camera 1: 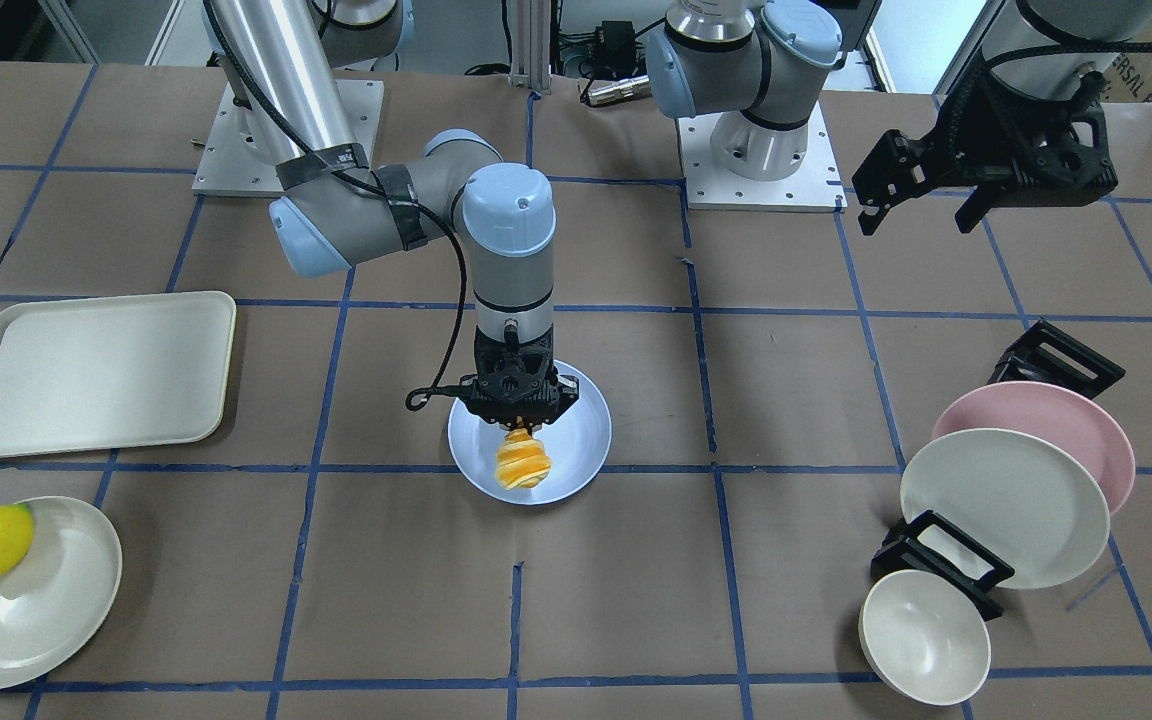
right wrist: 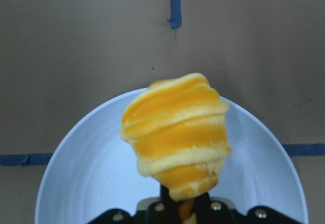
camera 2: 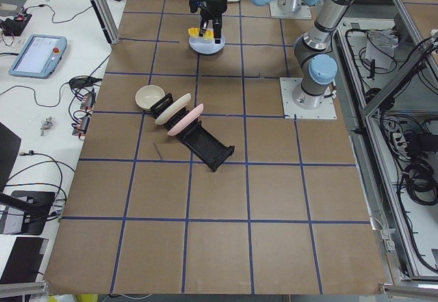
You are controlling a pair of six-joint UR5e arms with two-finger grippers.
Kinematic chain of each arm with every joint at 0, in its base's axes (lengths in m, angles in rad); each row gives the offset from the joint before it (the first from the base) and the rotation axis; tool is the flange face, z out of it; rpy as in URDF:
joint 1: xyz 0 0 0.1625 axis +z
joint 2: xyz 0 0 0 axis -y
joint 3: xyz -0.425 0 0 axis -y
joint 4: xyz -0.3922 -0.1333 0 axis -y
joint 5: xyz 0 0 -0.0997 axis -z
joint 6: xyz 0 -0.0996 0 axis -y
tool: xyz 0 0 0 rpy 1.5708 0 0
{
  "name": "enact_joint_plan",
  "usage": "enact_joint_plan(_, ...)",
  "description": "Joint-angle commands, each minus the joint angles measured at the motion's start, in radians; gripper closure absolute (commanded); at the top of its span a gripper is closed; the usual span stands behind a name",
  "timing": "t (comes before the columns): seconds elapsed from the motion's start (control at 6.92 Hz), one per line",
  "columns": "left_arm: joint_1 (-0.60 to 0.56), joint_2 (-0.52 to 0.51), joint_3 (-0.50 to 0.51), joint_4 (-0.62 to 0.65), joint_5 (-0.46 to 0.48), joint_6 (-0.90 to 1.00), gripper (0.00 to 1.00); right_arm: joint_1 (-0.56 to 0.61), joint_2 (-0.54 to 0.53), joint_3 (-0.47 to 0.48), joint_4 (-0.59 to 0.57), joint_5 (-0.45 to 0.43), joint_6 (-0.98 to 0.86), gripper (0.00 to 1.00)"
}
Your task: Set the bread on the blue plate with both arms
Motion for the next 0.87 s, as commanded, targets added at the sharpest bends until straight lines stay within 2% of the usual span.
enact_joint_plan(0.0, 0.002, 0.005, 0.014, -0.009, -0.08, -0.009, 0.0, 0.0, -0.002, -0.005, 0.008, 0.003, 0.002, 0.0)
enact_joint_plan(0.14, -0.001, 0.005, 0.01, -0.007, -0.154, -0.05, 0.0, -0.002, -0.002, -0.001, 0.01, 0.004, 0.003, 0.0)
enact_joint_plan(0.58, -0.002, 0.022, -0.013, -0.009, -0.138, -0.029, 0.0, -0.006, -0.044, -0.002, 0.033, 0.003, 0.008, 0.0)
enact_joint_plan(0.72, -0.025, 0.022, -0.017, 0.003, -0.141, -0.062, 0.0, -0.035, -0.111, -0.032, 0.192, 0.003, -0.003, 0.0)
